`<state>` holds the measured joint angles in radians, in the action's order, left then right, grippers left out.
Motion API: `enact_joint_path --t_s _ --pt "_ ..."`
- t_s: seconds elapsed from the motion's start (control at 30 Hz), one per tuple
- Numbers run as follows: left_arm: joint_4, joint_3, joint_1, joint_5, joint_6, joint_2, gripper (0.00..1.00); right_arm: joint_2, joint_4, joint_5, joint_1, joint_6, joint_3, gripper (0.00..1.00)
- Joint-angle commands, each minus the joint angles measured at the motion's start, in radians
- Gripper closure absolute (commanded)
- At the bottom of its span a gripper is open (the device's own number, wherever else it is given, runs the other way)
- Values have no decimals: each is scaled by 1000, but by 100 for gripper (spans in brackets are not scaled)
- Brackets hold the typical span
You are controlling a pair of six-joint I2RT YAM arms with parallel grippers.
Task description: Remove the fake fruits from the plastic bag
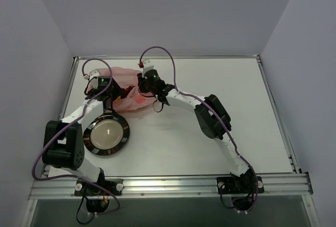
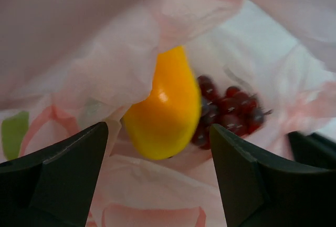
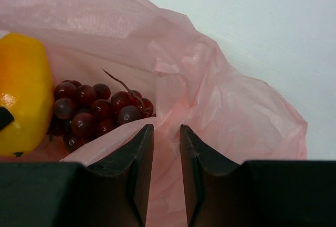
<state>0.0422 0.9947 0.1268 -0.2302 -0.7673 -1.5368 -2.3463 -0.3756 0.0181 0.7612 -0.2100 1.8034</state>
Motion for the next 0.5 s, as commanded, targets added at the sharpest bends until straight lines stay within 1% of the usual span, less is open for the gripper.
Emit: enact_joint_path --t_s 0.0,0.07,0.13,0.17,0.3,0.37,0.47 --pt "-24 -50 -12 -24 -21 37 22 62 -39 -7 7 -12 8 77" --pt "-25 -71 -13 -32 -23 37 19 59 -39 -24 7 -17 10 77" --pt "-25 -62 -29 -35 -23 20 19 56 -42 -43 9 -23 7 77" --pt "-63 -50 -35 -34 -23 0 18 58 -43 -46 10 -26 2 77" --pt "-125 -25 -58 5 -30 -36 18 65 -60 -55 20 -32 -21 77" --pt "-122 -10 -58 -6 -36 -39 18 67 -62 -60 27 -31 -30 77" --pt "-139 -27 -58 -44 -38 21 11 80 -65 -63 35 -29 -51 77"
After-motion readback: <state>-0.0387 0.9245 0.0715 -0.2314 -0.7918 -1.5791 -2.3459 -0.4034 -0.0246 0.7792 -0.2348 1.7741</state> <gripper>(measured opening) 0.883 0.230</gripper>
